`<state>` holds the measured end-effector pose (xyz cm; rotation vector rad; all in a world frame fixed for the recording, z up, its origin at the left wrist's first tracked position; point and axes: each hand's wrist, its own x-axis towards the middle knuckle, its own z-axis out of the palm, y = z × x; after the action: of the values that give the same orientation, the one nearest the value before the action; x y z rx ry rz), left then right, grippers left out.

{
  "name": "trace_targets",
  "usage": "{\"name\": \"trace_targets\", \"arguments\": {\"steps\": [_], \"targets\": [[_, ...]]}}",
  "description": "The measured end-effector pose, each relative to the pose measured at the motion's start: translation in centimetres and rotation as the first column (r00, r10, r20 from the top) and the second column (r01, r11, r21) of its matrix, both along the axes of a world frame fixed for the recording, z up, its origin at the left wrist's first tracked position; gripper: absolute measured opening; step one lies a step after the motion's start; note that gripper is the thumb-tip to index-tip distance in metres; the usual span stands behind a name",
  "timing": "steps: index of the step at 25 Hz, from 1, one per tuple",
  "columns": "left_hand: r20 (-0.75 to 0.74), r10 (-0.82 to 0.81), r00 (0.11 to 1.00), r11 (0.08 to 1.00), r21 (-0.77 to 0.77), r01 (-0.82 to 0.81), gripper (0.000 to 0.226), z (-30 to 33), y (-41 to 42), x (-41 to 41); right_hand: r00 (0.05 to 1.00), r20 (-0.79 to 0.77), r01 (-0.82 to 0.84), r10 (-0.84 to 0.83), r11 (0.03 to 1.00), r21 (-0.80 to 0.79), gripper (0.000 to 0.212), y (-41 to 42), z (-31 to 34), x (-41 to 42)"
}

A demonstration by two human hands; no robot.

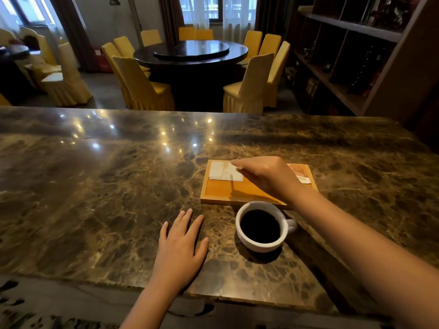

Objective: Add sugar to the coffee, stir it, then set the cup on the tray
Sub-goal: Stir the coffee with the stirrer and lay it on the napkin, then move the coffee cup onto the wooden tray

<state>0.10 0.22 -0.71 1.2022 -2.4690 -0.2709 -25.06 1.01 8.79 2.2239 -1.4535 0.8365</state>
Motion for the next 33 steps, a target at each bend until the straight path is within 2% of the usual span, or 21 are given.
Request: {"name": "trace_targets", "arguments": {"steps": [3, 7, 10, 20, 26, 28, 30, 31, 33], "targets": [[-0.002, 0.009, 1.0, 1.0, -0.002, -0.009, 0.059, 0.0, 0.0, 0.0, 0.965, -0.229, -0.125, 0.13, 0.992, 0.036, 0.027, -2.5, -1.8, -0.2], [-0.006, 0.019, 1.0, 1.0, 0.018, -0.018, 0.057, 0.0, 0.0, 0.0, 0.912, -0.345, -0.188, 0.222, 0.974, 0.129, 0.038, -4.2, -3.5, -0.7], [-0.004, 0.022, 1.0, 1.0, 0.022, -0.022, 0.056, 0.0, -0.1, 0.0, 0.906, -0.33, -0.222, 0.266, 0.961, 0.164, 0.029, -4.7, -3.8, -0.5], [0.005, 0.029, 1.0, 0.999, 0.046, -0.029, 0.056, 0.0, 0.0, 0.0, 0.904, -0.286, -0.223, 0.317, 0.921, 0.319, 0.038, -4.8, -4.6, 0.0], [0.007, 0.027, 1.0, 0.999, 0.045, -0.027, 0.057, 0.0, -0.1, 0.0, 0.933, -0.293, -0.13, 0.21, 0.954, 0.27, 0.035, -3.7, -3.1, -1.4], [0.007, 0.027, 1.0, 0.999, 0.041, -0.028, 0.058, 0.0, -0.1, 0.0, 0.967, -0.225, -0.06, 0.117, 0.967, 0.246, 0.03, -2.2, -2.5, -2.0], [-0.003, 0.025, 1.0, 0.999, 0.034, -0.025, 0.058, 0.0, -0.1, 0.1, 1.0, -0.027, 0.014, -0.008, 0.972, 0.233, 0.029, 0.3, -2.3, -2.4], [-0.006, 0.022, 1.0, 0.999, 0.031, -0.022, 0.059, 0.0, -0.1, 0.0, 0.988, 0.122, 0.057, -0.092, 0.963, 0.265, 0.027, 2.0, -2.2, -2.5], [-0.012, 0.018, 1.0, 1.0, 0.022, -0.018, 0.059, 0.0, -0.1, 0.0, 0.878, 0.403, 0.1, -0.258, 0.923, 0.373, 0.019, 5.4, -2.3, -2.7]]}}
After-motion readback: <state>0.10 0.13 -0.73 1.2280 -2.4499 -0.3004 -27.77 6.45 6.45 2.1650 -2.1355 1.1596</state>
